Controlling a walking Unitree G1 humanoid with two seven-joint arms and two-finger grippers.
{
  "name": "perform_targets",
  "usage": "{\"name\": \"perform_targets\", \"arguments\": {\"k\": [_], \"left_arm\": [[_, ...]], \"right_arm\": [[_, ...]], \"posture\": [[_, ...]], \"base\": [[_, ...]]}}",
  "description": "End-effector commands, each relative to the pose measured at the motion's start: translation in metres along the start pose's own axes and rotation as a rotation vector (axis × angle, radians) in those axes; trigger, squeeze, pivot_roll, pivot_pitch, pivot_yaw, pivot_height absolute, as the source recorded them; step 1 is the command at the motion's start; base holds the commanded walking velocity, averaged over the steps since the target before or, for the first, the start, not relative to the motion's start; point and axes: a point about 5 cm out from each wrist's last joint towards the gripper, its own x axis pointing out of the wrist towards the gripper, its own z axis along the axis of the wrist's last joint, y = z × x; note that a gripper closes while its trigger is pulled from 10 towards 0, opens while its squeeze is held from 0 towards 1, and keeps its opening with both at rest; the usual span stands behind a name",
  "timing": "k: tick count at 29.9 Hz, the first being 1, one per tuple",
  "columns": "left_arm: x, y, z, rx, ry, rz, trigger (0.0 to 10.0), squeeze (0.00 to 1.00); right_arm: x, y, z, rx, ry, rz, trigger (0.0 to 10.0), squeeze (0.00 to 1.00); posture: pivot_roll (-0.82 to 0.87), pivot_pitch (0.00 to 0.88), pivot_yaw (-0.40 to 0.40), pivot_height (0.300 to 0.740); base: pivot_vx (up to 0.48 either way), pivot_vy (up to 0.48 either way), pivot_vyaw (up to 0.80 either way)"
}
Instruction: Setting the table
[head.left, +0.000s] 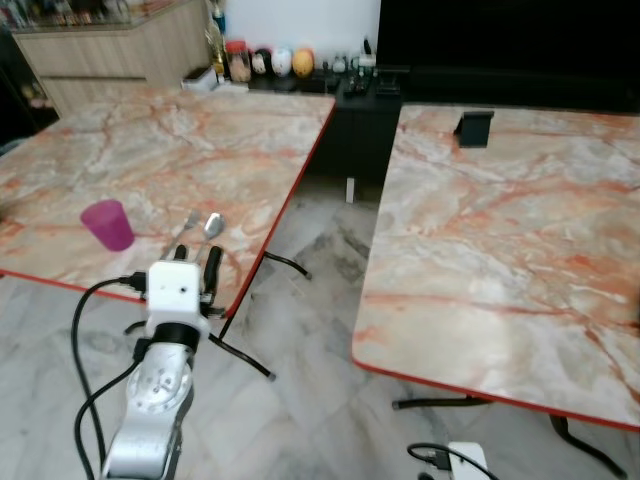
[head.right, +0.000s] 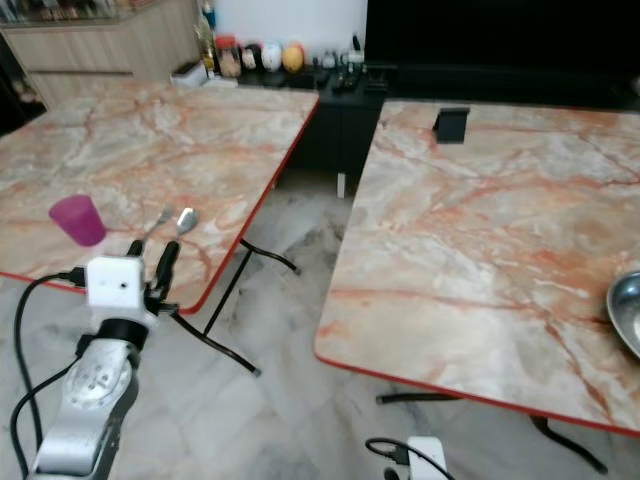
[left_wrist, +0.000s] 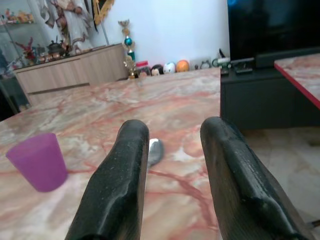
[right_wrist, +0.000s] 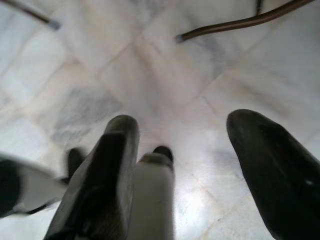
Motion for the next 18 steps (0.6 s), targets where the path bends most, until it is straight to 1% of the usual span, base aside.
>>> {"name": "perform_targets", "arguments": {"k": [1, 9, 18], "left_arm": [[0.0, 0.0076, 0.0012, 0.035, -0.001, 0.016, 10.0, 0.0], [0.0004, 0.008, 0.0016, 0.035, -0.001, 0.019, 10.0, 0.0], [0.0006, 0.0083, 0.0016, 0.033, -0.001, 0.019, 10.0, 0.0]], "right_arm": [[0.0015, 0.0099, 0.0015, 0.011, -0.003, 0.024, 10.0, 0.0], [0.0011, 0.0069, -0.0004, 0.01, 0.012, 0.017, 10.0, 0.0], [0.0006, 0.0075, -0.003, 0.015, 0.023, 0.013, 10.0, 0.0]], "posture": [[0.0, 0.0, 0.022, 0.74], [0.0, 0.0, 0.019, 0.74], [0.0, 0.0, 0.018, 0.74]], "base": [[0.0, 0.349, 0.0], [0.0, 0.349, 0.0], [0.0, 0.349, 0.0]]}}
